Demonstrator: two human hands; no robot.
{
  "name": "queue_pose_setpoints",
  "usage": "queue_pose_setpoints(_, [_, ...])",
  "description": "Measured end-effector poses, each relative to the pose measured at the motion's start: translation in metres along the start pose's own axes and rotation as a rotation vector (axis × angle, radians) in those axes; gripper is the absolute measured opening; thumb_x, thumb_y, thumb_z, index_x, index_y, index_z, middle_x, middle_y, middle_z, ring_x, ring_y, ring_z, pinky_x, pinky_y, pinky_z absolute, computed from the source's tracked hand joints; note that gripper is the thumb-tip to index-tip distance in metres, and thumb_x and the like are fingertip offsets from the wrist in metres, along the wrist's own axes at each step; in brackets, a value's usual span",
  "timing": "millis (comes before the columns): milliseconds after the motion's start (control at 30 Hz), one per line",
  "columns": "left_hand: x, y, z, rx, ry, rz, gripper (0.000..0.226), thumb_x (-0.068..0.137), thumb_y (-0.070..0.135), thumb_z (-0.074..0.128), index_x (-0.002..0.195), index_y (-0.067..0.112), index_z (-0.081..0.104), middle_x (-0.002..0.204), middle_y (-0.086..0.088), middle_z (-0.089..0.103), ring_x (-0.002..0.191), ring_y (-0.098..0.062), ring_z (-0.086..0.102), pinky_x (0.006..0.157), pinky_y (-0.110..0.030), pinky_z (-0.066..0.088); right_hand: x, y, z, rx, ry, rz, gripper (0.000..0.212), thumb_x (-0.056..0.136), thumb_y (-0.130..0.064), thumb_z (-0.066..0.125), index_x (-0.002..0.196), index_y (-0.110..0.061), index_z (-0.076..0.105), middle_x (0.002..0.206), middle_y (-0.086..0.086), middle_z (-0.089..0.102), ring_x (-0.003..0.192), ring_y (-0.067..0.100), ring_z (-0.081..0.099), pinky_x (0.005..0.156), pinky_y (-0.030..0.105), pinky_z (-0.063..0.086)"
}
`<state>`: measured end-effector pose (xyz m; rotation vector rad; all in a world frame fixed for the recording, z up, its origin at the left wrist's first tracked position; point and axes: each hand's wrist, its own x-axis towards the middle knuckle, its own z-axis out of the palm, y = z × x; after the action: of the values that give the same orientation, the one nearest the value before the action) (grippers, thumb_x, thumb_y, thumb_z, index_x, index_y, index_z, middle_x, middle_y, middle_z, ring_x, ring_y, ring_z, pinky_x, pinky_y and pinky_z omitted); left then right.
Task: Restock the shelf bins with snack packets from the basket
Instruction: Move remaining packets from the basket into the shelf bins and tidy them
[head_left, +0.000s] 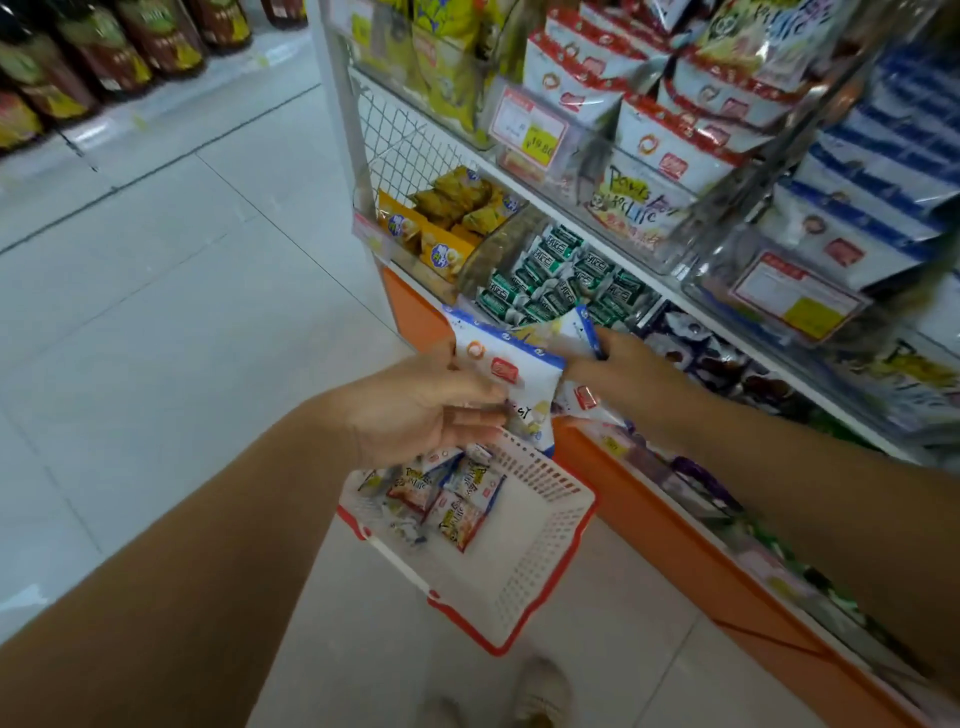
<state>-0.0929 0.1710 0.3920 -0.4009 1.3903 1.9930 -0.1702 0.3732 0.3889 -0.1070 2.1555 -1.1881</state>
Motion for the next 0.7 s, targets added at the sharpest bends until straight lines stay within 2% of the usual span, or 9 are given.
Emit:
queue_pose_setpoints(33, [0.003, 0.006, 0.006, 0.119, 0.01, 0.016, 0.058, 0.085, 0.007, 0.071, 0.136, 0.006, 0.044, 0.127, -0.017, 0.063, 0.107, -0.026, 0.067, 0.091, -0.034, 0.057, -0.002, -0.003, -0.007, 0.006, 0.002, 0.032, 0.039, 0.087, -0.048, 0.066, 0.115, -0.021, 0.065, 0.115, 0.014, 0.067, 0.107, 0.03, 0.064, 0.093, 0.052, 0.053])
queue_pose_setpoints(100, [0.011, 0.016, 0.016, 0.352, 0.076, 0.055, 0.053, 0.088, 0.002, 0.068, 0.135, 0.012, 0.045, 0.118, -0.007, 0.068, 0.098, -0.016, 0.07, 0.084, -0.03, 0.059, -0.005, -0.005, -0.018, 0.05, 0.011, 0.082, 0.041, 0.09, -0.042, 0.063, 0.123, -0.018, 0.058, 0.113, 0.014, 0.067, 0.102, 0.035, 0.067, 0.092, 0.057, 0.052])
queue_pose_setpoints(167, [0.017, 0.026, 0.022, 0.552, 0.108, 0.094, 0.059, 0.084, 0.014, 0.074, 0.135, 0.024, 0.046, 0.116, 0.008, 0.067, 0.098, -0.006, 0.067, 0.08, -0.022, 0.056, -0.006, -0.003, -0.027, 0.092, 0.009, 0.124, 0.046, 0.091, -0.041, 0.063, 0.129, -0.017, 0.051, 0.112, 0.012, 0.067, 0.096, 0.033, 0.069, 0.088, 0.058, 0.054])
queue_pose_setpoints(233, [0.022, 0.034, 0.021, 0.699, 0.106, 0.092, 0.065, 0.079, 0.032, 0.079, 0.137, 0.031, 0.048, 0.124, 0.018, 0.062, 0.113, -0.002, 0.059, 0.093, -0.023, 0.048, -0.009, -0.002, -0.033, 0.162, 0.016, 0.141, 0.045, 0.094, -0.036, 0.06, 0.133, -0.016, 0.048, 0.115, 0.013, 0.067, 0.092, 0.03, 0.069, 0.086, 0.052, 0.055])
queue_pose_setpoints(333, [0.024, 0.046, 0.015, 0.772, 0.021, 0.058, 0.061, 0.074, 0.048, 0.08, 0.129, 0.038, 0.057, 0.124, 0.021, 0.065, 0.117, -0.005, 0.06, 0.107, -0.039, 0.042, -0.013, -0.003, -0.038, 0.188, 0.076, 0.115, 0.041, 0.091, -0.026, 0.066, 0.129, -0.019, 0.05, 0.112, 0.008, 0.067, 0.088, 0.029, 0.071, 0.081, 0.049, 0.058])
queue_pose_setpoints(433, [0.029, 0.061, 0.01, 0.805, -0.062, 0.086, 0.046, 0.076, 0.044, 0.077, 0.119, 0.041, 0.063, 0.116, 0.023, 0.068, 0.108, 0.0, 0.064, 0.104, -0.036, 0.045, -0.02, -0.012, -0.041, 0.105, 0.14, 0.014, 0.048, 0.081, -0.011, 0.078, 0.117, -0.023, 0.047, 0.107, 0.001, 0.062, 0.081, 0.018, 0.068, 0.064, 0.032, 0.06])
queue_pose_setpoints(533, [0.036, 0.086, 0.013, 0.825, -0.075, 0.129, 0.041, 0.07, 0.048, 0.074, 0.11, 0.042, 0.066, 0.107, 0.021, 0.072, 0.1, -0.001, 0.067, 0.098, -0.034, 0.049, -0.028, -0.029, -0.051, 0.074, 0.288, -0.018, 0.051, 0.079, -0.003, 0.078, 0.111, -0.026, 0.047, 0.101, -0.01, 0.059, 0.076, 0.006, 0.062, 0.05, 0.015, 0.053])
queue_pose_setpoints(633, [0.044, 0.113, 0.019, 0.828, -0.115, 0.178, 0.041, 0.071, 0.052, 0.072, 0.11, 0.047, 0.062, 0.107, 0.024, 0.071, 0.101, 0.0, 0.066, 0.093, -0.029, 0.047, -0.041, -0.048, -0.063, 0.069, 0.478, -0.054, 0.039, 0.081, -0.01, 0.078, 0.104, -0.031, 0.055, 0.095, -0.015, 0.064, 0.072, 0.008, 0.067, 0.058, 0.024, 0.058])
queue_pose_setpoints(700, [0.046, 0.13, 0.025, 0.883, -0.167, 0.202, 0.05, 0.071, 0.06, 0.067, 0.118, 0.048, 0.058, 0.109, 0.026, 0.069, 0.101, 0.004, 0.064, 0.093, -0.026, 0.047, -0.052, -0.058, -0.069, 0.118, 0.606, -0.07, 0.032, 0.083, -0.015, 0.076, 0.098, -0.036, 0.057, 0.09, -0.013, 0.067, 0.069, 0.011, 0.07, 0.06, 0.024, 0.06])
